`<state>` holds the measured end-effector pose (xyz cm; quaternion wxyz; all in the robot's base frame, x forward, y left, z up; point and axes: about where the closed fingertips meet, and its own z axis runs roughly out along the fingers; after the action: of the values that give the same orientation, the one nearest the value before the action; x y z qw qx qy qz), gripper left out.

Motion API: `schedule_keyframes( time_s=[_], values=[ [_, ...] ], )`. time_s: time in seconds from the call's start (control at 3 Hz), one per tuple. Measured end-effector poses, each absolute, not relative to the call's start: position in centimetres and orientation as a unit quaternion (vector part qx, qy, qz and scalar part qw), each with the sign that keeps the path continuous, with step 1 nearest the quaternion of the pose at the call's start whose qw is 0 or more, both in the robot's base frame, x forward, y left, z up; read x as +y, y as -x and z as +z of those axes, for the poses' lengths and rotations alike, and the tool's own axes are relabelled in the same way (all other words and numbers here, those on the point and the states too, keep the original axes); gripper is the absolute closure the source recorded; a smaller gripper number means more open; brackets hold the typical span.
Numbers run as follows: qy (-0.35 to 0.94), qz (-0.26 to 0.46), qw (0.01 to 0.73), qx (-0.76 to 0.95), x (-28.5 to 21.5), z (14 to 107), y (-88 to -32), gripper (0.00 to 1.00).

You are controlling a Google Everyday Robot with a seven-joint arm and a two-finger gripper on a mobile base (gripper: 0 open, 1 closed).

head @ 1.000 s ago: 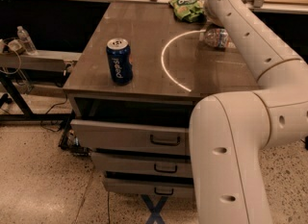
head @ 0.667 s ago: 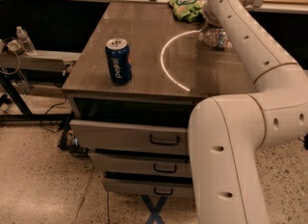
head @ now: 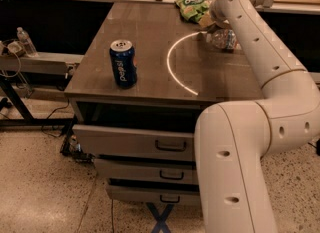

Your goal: Move paper bowl near green rice chip bag

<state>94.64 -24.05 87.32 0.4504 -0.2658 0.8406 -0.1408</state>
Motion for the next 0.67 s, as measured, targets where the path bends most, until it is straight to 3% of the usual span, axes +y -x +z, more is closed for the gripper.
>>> schedule_keyframes(
  time_s=[0.33, 0.67],
  values=[
    [0.258, -0.124, 0.463, 0.839, -24.2, 88.2, -94.4, 0.0],
    [0.23, -0.094, 0.489, 0.836, -25.6, 90.4, -93.6, 0.0]
  ],
)
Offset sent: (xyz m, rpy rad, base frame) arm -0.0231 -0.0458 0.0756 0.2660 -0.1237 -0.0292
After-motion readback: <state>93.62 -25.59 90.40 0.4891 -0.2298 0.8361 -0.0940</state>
